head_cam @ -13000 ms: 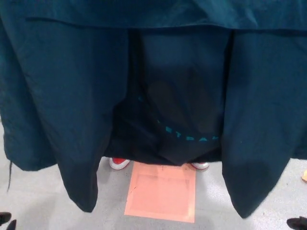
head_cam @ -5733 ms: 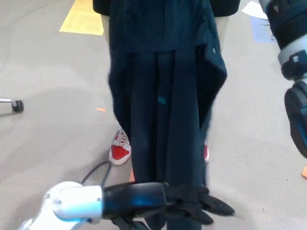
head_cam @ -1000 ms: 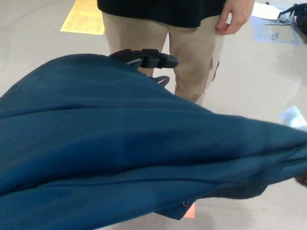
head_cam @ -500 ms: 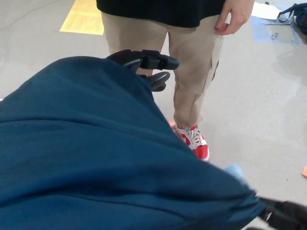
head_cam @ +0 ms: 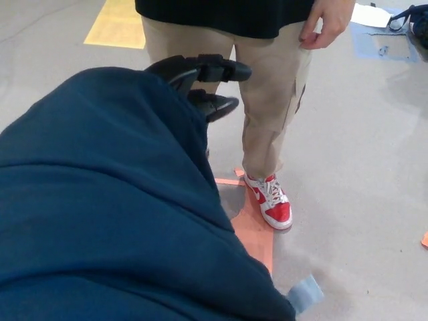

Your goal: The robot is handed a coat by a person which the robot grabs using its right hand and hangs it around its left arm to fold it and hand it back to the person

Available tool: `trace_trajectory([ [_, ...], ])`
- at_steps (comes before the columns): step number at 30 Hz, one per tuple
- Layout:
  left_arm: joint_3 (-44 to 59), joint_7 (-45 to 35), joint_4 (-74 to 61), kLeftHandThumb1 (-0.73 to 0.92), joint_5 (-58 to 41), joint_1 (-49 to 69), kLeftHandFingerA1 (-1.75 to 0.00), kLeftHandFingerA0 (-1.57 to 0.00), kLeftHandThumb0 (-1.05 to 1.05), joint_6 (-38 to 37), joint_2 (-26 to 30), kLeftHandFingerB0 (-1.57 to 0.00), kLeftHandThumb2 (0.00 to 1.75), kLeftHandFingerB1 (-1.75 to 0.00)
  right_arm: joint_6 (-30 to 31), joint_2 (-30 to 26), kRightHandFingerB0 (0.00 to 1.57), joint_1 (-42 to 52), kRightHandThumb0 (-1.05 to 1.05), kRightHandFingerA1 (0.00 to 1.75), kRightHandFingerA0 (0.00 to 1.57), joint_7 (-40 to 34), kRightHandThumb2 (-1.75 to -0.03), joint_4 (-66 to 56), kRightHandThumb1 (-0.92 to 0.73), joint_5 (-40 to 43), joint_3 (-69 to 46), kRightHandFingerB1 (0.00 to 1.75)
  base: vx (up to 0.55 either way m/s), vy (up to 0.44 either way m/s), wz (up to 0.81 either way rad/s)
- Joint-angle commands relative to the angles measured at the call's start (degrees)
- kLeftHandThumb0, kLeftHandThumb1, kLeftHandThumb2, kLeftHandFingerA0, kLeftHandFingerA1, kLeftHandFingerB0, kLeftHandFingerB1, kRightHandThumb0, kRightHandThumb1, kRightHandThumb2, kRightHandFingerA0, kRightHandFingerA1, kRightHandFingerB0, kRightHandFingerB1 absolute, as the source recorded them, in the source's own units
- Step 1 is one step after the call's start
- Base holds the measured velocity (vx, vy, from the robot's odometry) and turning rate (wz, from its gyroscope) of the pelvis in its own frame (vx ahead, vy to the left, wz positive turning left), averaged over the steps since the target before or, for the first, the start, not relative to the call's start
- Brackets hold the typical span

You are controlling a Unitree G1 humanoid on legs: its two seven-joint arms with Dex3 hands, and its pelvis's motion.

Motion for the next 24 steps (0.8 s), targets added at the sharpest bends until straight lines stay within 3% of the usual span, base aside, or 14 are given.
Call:
trace_trajectory([
  [1, 2.41, -4.20, -4.82, 0.82, -2.18, -5.47, -0.28, -0.20, -0.77, -0.59, 2.60, -0.21, 0.65, -0.29, -29.40, -4.16, 0.00, -2.65, -0.98, 0.02, 0.00, -17.90, -1.07, 9.15, -0.81, 3.94, -13.75, 0.00, 0.00, 0.000, 0.00],
  [3, 2.67, -4.42, -5.21, 0.82, -2.31, -5.14, -0.29, -0.20, -0.77, -0.39, 2.59, -0.19, 0.66, -0.28, -32.55, -3.14, 0.00, -2.66, -0.90, 0.00, 0.00, -17.12, -0.99, 7.77, -0.74, 8.71, -19.73, 0.00, 0.00, 0.000, 0.00],
  [4, 2.69, -4.52, -5.38, 0.82, -2.25, -4.92, -0.29, -0.22, -0.77, -0.38, 2.64, -0.21, 0.66, -0.29, -33.94, -2.59, 0.00, -2.67, -0.99, 0.02, 0.00, -15.40, -1.07, 7.07, -0.81, 11.02, -22.48, 0.00, 0.00, 0.000, 0.00],
  [10, 2.82, -4.34, -6.22, 0.81, -2.09, -3.78, -0.30, -0.26, -0.77, -0.16, 2.41, -0.26, 0.65, -0.30, -42.82, 1.79, 0.00, -0.63, -0.93, 0.04, 0.00, -6.86, -1.07, -4.25, -0.84, 19.10, -33.05, 0.00, 0.00, 0.000, 0.00],
  [14, 2.64, -4.87, -6.68, 0.82, -1.97, -2.83, -0.30, -0.25, -0.78, -1.11, 2.28, -0.25, 0.66, -0.30, -44.09, 4.63, 0.00, 0.47, -0.94, 0.05, 0.00, -4.46, -1.08, -10.08, -0.82, 21.93, -36.72, 0.01, 0.00, 0.000, 0.00],
  [15, 2.75, -5.25, -7.08, 0.81, -2.17, -2.34, -0.31, -0.25, -0.76, -1.04, 2.36, -0.23, 0.66, -0.29, -43.24, 5.77, 0.00, 0.68, -0.81, 0.02, 0.00, -1.55, -1.00, -13.74, -0.78, 24.39, -38.23, 0.00, 0.00, 0.000, 0.00],
  [16, 2.81, -5.45, -7.15, 0.80, -2.28, -2.09, -0.31, -0.24, -0.76, -1.05, 2.35, -0.23, 0.65, -0.29, -42.57, 6.35, 0.00, 0.53, -0.87, 0.10, 0.00, -0.33, -1.15, -15.18, -0.87, 25.81, -39.34, 0.07, 0.00, 0.000, 0.00],
  [17, 2.85, -5.53, -7.21, 0.80, -2.30, -1.98, -0.31, -0.24, -0.76, -1.03, 2.34, -0.23, 0.65, -0.29, -42.28, 6.70, 0.00, 0.45, -0.87, 0.10, 0.00, 0.16, -1.15, -15.73, -0.87, 26.13, -40.01, 0.07, 0.00, 0.000, 0.00],
  [18, 2.93, -5.67, -7.54, 0.81, -2.44, -1.55, -0.30, -0.24, -0.74, -1.15, 2.30, -0.25, 0.65, -0.30, -41.69, 7.17, 0.00, 0.63, -0.76, 0.01, 0.00, 0.81, -0.73, -16.56, -0.92, 26.72, -40.78, 0.00, 0.00, 0.000, 0.00],
  [19, 2.94, -5.81, -7.96, 0.81, -2.52, -1.03, -0.31, -0.25, -0.75, -1.30, 2.26, -0.24, 0.65, -0.30, -40.31, 7.14, 0.00, 0.92, -0.81, 0.18, 0.00, 2.68, -1.18, -17.64, -0.85, 27.63, -41.46, 0.17, 0.00, 0.000, 0.00],
  [24, 3.32, -5.78, -9.36, 0.77, -2.75, 0.51, -0.31, -0.23, -0.77, -0.50, 1.89, -0.19, 0.65, -0.29, -38.67, 8.71, 0.03, 2.69, -0.84, 0.21, 0.03, 7.70, -1.16, -21.86, -0.87, 27.57, -42.19, 0.19, 0.00, 0.000, 0.00],
])
